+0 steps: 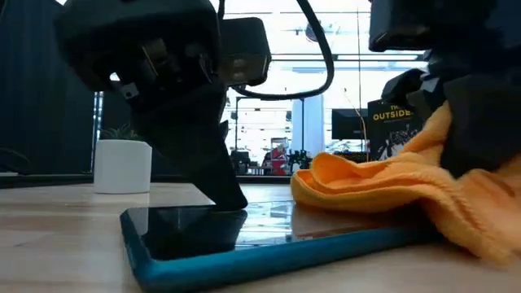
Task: Apply microfiber cloth
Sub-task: Wipe the blue tablet with the orange microfiber cloth
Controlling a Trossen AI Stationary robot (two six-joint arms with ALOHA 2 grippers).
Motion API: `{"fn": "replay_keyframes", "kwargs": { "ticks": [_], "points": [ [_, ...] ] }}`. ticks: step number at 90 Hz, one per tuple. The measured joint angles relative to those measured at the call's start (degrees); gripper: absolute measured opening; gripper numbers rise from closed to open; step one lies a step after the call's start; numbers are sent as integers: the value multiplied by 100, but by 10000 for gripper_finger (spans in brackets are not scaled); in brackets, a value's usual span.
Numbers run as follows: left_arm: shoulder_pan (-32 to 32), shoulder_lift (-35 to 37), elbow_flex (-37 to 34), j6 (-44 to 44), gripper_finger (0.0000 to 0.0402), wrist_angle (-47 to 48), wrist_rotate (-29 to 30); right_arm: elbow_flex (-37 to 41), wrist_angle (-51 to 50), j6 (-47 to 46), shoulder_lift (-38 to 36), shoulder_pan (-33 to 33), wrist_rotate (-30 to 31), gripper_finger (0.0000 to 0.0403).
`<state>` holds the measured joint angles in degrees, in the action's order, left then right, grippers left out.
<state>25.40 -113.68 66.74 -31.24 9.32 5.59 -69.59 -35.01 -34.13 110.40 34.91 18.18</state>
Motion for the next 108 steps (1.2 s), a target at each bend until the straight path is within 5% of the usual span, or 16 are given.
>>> {"fn": "replay_keyframes", "kwargs": {
  "ticks": [52,66,91,108],
  "points": [
    [18,-14,-6,0,118,-504,-150,10,386,797,23,-628,191,13],
    [-3,-14,-5,0,118,-443,-105,-200,-261,903,-103,-666,236,13],
    [28,19,2,-240,118,-127,-535,-469,-1215,-9,-482,-169,-373,13],
    [247,27,7,-341,118,-72,-659,1,-407,-612,-467,114,-336,13]
  ]
}}
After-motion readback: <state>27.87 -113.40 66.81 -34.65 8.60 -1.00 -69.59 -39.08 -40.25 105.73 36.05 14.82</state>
